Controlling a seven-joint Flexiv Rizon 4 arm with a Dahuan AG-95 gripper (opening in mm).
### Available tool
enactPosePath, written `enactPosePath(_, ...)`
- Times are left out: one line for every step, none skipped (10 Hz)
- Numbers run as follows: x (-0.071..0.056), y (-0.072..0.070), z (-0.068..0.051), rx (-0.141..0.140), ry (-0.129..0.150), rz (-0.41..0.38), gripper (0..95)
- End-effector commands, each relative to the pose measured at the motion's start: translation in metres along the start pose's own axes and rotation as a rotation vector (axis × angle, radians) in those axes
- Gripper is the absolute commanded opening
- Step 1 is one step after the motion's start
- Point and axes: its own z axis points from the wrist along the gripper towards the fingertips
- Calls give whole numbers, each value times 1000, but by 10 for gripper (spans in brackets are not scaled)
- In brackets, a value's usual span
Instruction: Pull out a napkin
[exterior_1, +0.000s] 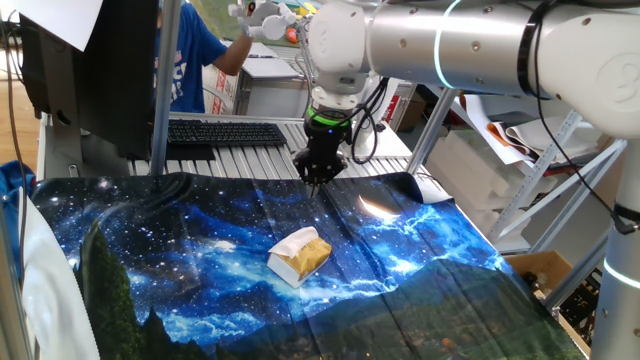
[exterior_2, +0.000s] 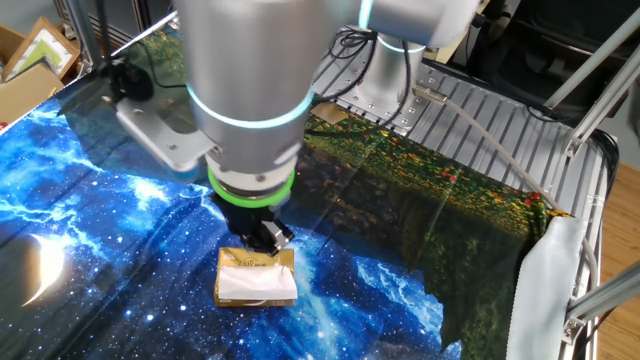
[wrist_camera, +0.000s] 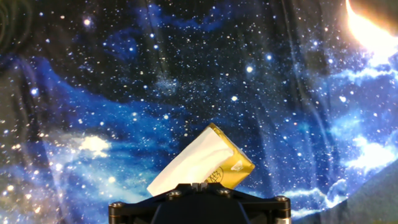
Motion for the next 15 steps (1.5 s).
enactPosePath(0,0,0,51,-19,19,190)
enactPosePath(-1,0,1,48,-13,17,380)
enactPosePath(-1,2,3,46,-11,35,380)
enactPosePath(0,5,6,38,-8,53,380)
enactPosePath(-1,7,9,28,-8,60,380)
enactPosePath(-3,10,13,19,-4,61,380)
enactPosePath(-5,11,18,19,-3,60,380)
enactPosePath(-7,13,25,18,-4,59,380)
enactPosePath(-7,14,32,20,-10,60,380)
enactPosePath(-6,16,40,17,-16,67,380)
enactPosePath(-7,18,46,21,-18,72,380)
enactPosePath(-8,21,55,20,-20,81,570)
enactPosePath(-10,24,65,21,-25,93,570)
enactPosePath(-11,25,73,17,-29,100,570)
enactPosePath(-12,25,82,15,-33,104,570)
